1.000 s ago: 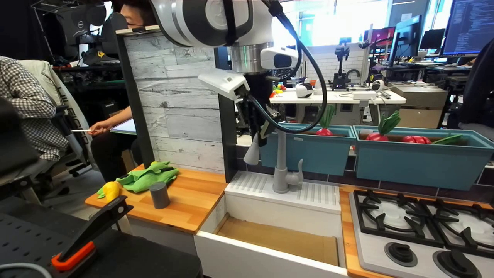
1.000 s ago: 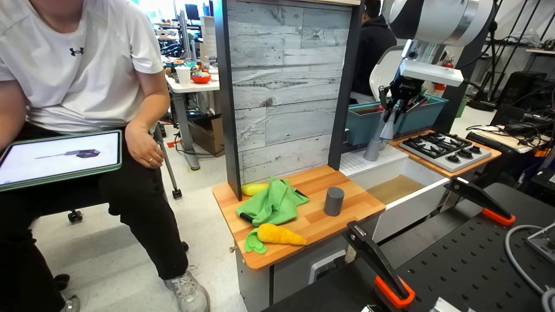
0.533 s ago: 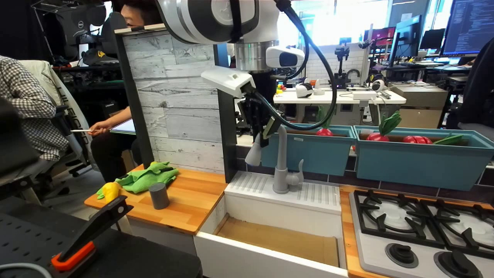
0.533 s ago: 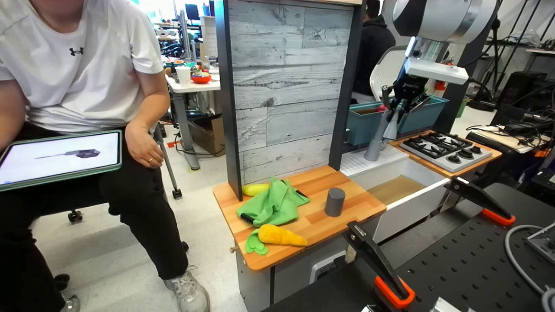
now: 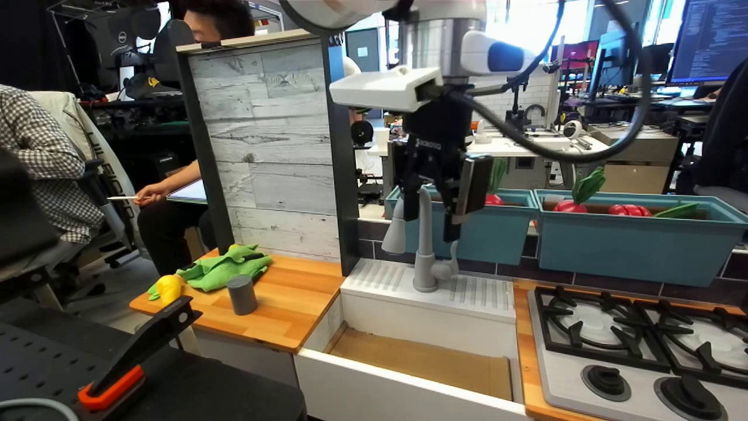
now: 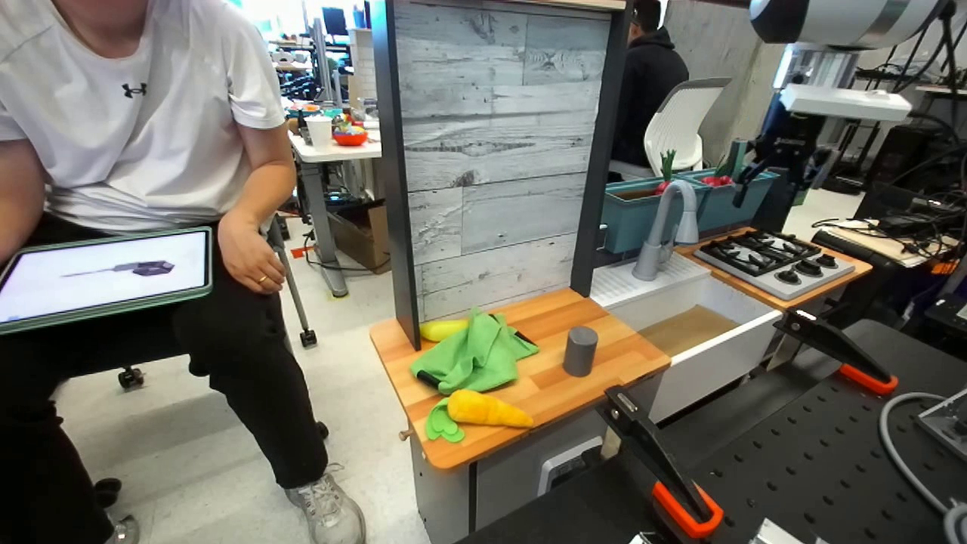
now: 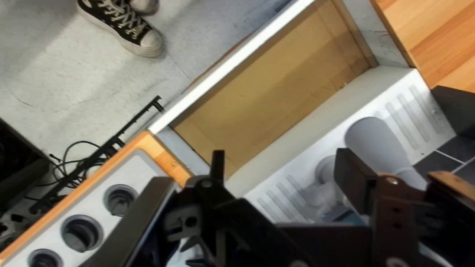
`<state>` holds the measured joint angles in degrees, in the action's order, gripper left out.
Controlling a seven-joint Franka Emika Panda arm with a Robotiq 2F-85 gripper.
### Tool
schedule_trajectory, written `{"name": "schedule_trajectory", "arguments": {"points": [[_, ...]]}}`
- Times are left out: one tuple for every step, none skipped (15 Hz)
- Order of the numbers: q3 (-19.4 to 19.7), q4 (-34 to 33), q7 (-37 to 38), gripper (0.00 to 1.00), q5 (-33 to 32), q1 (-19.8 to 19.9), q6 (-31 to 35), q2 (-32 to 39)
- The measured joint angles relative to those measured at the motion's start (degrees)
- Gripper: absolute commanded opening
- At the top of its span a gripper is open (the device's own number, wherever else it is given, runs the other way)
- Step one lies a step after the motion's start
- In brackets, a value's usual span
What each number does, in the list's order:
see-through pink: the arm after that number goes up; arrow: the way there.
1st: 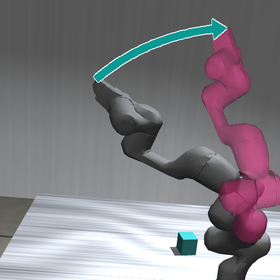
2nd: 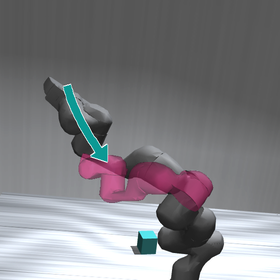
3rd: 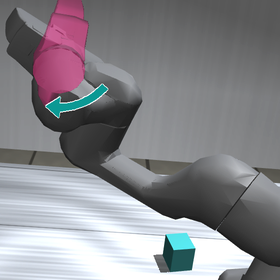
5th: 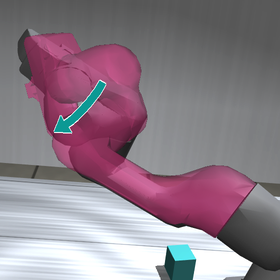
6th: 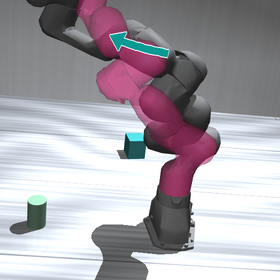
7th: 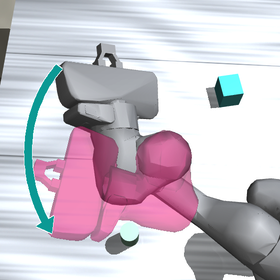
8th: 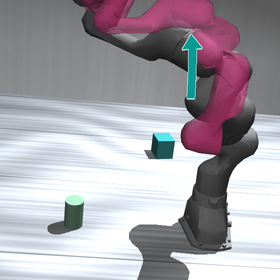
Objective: Move the faucet of the sink slightly to the right. Move the green towel to the right and to the left.
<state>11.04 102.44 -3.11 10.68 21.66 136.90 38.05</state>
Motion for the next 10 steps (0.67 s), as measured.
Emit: {"name": "schedule_trajectory", "arguments": {"points": [[1.05,0.21,-0.42,1.0,-0.95,0.59,-1.23,-0.61],[1.84,0.26,-0.76,1.0,-1.87,1.05,-2.32,-1.07],[2.45,0.34,-1.03,1.0,-2.73,1.37,-3.18,-1.48],[2.85,0.51,-1.24,1.0,-3.34,1.53,-3.63,-1.82],[3.05,0.83,-1.36,1.0,-3.8,1.55,-4.02,-2.2],[3.05,1.27,-1.59,1.0,-4.01,1.53,-4.38,-2.67],[2.9,1.96,-1.89,1.0,-4.05,1.44,-4.55,-3.34],[2.58,2.87,-2.13,1.0,-4.05,1.31,-4.58,-4.2],[2.17,4.04,-2.32,1.0,-4.05,1.03,-4.59,-5.29],[1.71,5.35,-2.36,1.0,-4.05,0.59,-4.59,-6.56]]}}
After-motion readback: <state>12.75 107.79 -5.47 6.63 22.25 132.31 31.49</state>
